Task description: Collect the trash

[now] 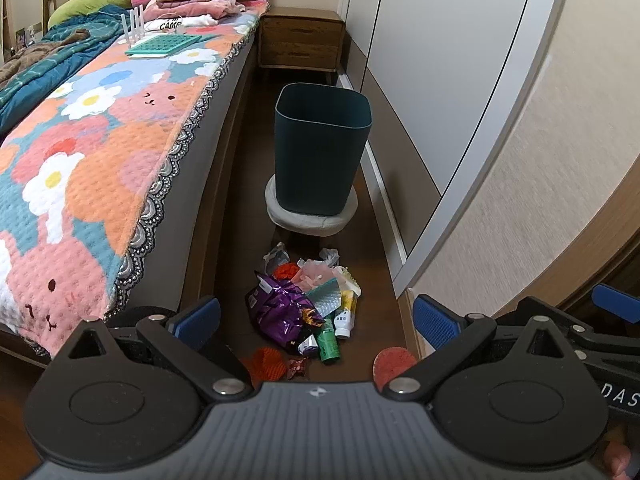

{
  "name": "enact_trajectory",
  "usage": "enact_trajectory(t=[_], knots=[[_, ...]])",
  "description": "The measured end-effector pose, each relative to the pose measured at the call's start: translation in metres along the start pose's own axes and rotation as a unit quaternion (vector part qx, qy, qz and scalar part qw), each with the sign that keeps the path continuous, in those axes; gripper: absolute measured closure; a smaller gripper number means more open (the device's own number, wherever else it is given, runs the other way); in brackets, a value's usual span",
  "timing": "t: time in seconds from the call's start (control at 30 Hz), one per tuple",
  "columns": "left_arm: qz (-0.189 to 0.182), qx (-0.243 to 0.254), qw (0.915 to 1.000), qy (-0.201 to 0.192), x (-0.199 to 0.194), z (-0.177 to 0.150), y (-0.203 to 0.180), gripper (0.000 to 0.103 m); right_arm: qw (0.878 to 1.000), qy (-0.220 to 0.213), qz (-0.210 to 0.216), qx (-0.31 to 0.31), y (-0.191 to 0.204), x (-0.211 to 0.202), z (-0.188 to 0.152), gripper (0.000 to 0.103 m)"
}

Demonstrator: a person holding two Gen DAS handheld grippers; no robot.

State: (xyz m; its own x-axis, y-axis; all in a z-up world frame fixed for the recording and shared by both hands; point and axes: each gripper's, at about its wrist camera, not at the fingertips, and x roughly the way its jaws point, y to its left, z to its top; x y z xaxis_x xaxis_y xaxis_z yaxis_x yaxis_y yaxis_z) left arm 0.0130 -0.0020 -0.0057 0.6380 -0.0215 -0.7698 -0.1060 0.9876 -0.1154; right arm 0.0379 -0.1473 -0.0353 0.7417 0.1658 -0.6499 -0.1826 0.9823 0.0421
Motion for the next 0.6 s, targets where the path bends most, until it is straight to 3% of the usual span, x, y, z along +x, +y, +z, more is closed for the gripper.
enact_trajectory(t=[0.6], knots=[[0.009, -0.005, 0.9999, 0.007, 0.012, 0.008, 0.003, 0.000, 1.000, 0.008, 0.004, -0.011, 0.005, 0.009, 0.003, 0.000]])
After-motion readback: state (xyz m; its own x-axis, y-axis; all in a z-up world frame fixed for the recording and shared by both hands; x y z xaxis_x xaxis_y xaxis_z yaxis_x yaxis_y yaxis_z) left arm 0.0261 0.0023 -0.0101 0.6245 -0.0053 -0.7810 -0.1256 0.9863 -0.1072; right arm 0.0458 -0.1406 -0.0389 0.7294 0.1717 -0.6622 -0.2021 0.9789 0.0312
